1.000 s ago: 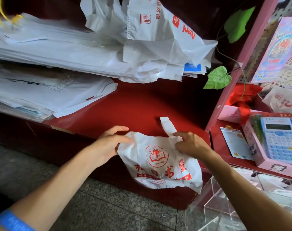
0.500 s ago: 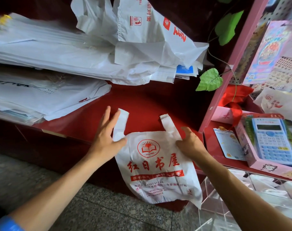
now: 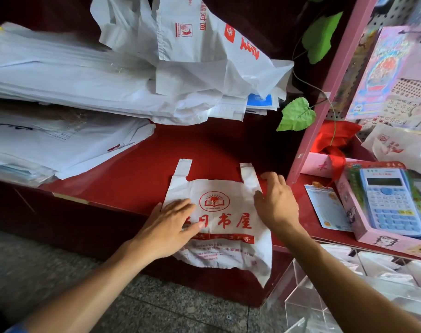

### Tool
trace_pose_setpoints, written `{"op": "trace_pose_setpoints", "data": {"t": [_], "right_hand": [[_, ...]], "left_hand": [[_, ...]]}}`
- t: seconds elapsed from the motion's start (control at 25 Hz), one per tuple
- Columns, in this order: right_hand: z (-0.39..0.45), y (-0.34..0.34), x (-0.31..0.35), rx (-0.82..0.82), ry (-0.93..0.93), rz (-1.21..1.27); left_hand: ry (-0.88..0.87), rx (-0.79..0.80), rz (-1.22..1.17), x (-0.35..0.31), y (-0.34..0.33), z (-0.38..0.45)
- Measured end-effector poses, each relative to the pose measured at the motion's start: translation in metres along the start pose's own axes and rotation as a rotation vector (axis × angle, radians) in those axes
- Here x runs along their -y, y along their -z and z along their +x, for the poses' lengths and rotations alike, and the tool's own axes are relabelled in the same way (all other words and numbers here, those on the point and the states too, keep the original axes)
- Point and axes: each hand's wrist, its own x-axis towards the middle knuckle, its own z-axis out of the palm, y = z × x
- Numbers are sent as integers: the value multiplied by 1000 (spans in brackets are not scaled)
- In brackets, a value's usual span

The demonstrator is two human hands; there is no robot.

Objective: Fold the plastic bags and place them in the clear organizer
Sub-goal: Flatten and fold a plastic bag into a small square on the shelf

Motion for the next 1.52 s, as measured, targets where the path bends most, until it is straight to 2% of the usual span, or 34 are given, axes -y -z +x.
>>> {"op": "trace_pose_setpoints", "data": {"t": [0.08,0.12,0.2,0.24,0.32,0.4,0.44,0.52,0.56,0.64,0.72,0.8,0.88,1.12,1.2,1.32,1.4,1.52], "right_hand": [[-6,3,5,-135,279,-92],[-8,6,7,-58,371,-22],[-11,8,7,310,478,153],[-14,7,5,479,519,150],[-14,3,-6,586,571,45],[-9,0,-17,546,521,-119],[-8,-1,-21,519,468,-190],[-8,0,-24,414,400,-281],[-10,0,-20,363,407,-320],[-16,-5,-5,308,445,-355],[-25,-15,12,333,487,-292],[-33,-26,23,459,455,-193],[-37,-31,19,555,400,-204],[-21,-13,-21,560,199,-285],[-24,-4,-24,570,215,-311],[-38,3,-21,601,344,-455],[-45,6,-17,521,431,-502],[-39,11,-18,337,557,-240]], "left_hand": [[28,62,11,5,0,4],[40,71,27,9,-1,8],[87,81,51,14,-2,19],[109,50,76,16,-4,25],[74,-155,194,10,-3,31],[-47,-316,190,-4,-3,32],[-92,-306,126,-10,-3,30],[-96,-154,27,-21,-12,27],[-62,-53,38,-22,-17,26],[-11,37,53,-20,-22,29],[24,37,57,-19,-26,32],[31,28,78,-17,-27,34],[2,24,104,-13,-28,32],[-60,79,142,17,-20,19],[-137,18,176,28,-20,11],[-210,-172,-47,43,-16,0],[-175,-288,-173,53,-11,-6],[-68,-364,-333,62,-2,-17]]}}
